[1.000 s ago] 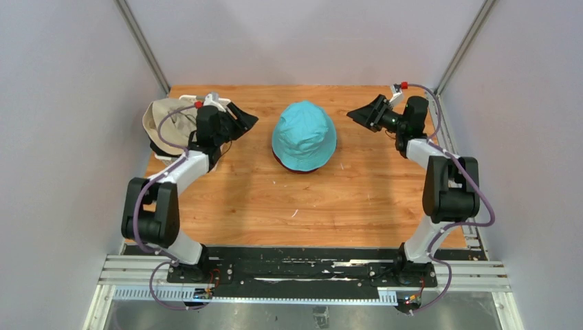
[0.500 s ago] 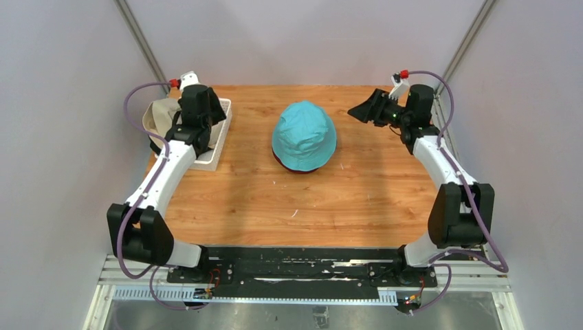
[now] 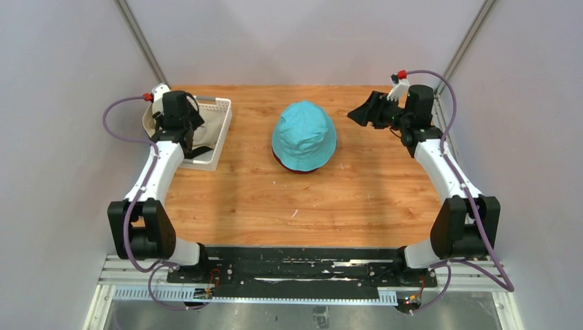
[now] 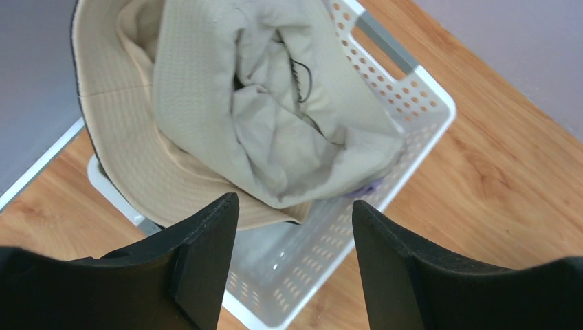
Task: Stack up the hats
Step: Pick up the hat from the bin.
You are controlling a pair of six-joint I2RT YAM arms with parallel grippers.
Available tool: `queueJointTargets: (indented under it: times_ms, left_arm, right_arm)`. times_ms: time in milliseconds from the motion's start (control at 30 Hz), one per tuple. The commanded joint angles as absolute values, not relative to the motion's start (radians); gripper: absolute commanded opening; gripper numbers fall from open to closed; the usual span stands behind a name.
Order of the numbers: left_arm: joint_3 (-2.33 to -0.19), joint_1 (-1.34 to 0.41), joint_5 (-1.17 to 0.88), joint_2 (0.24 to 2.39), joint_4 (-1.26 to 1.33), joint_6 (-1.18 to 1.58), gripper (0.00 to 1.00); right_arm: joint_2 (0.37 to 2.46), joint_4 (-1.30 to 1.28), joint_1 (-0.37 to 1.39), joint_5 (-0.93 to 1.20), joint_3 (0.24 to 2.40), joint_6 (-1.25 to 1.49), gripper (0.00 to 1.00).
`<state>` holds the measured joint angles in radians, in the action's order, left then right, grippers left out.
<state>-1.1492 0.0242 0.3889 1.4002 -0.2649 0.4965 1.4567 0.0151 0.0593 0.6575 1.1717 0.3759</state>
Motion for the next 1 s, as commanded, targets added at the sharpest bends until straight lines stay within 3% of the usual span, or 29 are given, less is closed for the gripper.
queueJointTargets:
  times_ms: [0,200,833,967]
  left_arm:
    - [-1.181,0.079,0.424,1.466,-0.254,0.535,0.65]
    - [-1.202,0.119,0.494,1.531,-0.257,0.575,0.62]
    - [-1.279,0.234,0.387,1.727,-0.178,0.624,0.58]
    - [-1.306,0.238,0.387,1.758,-0.191,0.619,0.49]
  right_arm:
    - [1.443,0.007,0.08,0.65,1.203,0.365,0.72]
    - [1.456,0.047,0.08,0.674,1.181,0.393,0.71]
    - [1.492,0.115,0.08,0.725,1.169,0.443,0.71]
    - [1.499,0.119,0.081,0.726,1.167,0.448,0.71]
